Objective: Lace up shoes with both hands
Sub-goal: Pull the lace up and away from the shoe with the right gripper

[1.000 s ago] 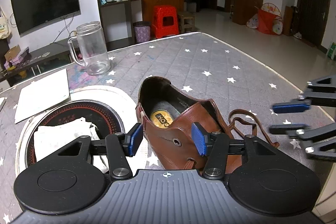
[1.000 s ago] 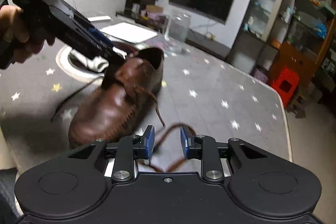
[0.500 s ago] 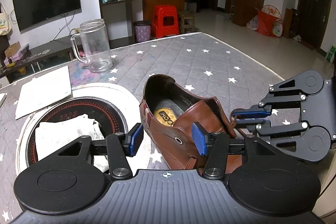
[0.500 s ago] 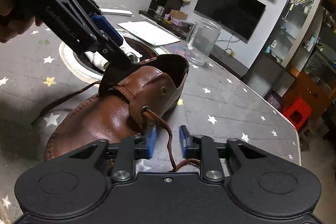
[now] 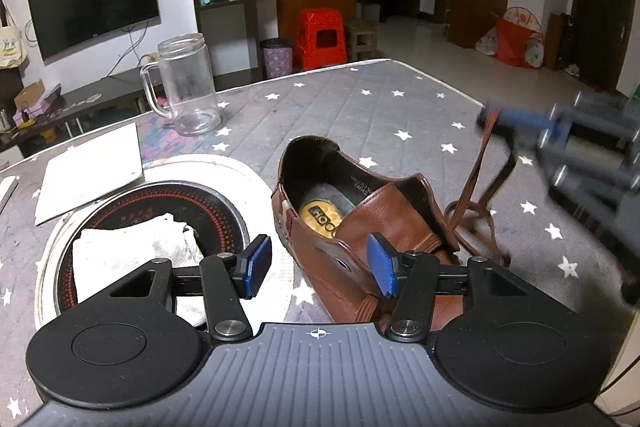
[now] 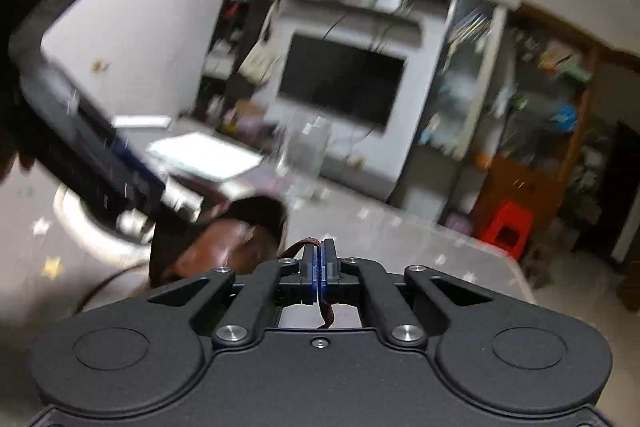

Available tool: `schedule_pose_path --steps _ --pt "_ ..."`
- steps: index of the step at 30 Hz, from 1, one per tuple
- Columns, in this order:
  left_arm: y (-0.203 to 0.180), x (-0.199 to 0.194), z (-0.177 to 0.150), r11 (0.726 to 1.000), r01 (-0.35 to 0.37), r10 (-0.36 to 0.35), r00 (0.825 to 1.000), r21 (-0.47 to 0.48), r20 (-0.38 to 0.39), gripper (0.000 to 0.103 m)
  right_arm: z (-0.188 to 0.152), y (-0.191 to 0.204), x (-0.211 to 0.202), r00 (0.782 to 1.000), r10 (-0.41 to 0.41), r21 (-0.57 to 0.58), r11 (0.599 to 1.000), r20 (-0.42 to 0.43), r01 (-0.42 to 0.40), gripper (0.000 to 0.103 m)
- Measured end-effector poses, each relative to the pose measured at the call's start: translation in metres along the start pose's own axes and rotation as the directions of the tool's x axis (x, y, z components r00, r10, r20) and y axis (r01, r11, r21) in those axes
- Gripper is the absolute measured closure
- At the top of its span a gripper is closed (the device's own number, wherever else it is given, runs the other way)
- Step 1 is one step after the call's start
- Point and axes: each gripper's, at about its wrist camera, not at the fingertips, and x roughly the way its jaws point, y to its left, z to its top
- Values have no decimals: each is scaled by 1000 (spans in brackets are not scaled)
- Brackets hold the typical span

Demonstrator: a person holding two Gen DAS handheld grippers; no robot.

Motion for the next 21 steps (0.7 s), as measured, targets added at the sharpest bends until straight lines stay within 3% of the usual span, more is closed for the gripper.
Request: schedule_pose_path --steps 8,17,20,21 --pt "-4 -1 -2 1000 3 -3 1000 0 0 48 45 -31 -19 985 -92 -33 995 147 98 101" --pt "-9 -1 0 1000 -6 6 1000 30 -4 48 106 -62 -35 938 -162 -119 971 306 207 101" --pt "-11 -2 1 999 -9 9 1000 40 -2 48 121 -71 -38 926 -175 -114 968 333 224 101" --pt "-12 -3 1 999 -8 8 1000 43 0 48 123 -73 -36 932 -172 -113 969 321 218 101"
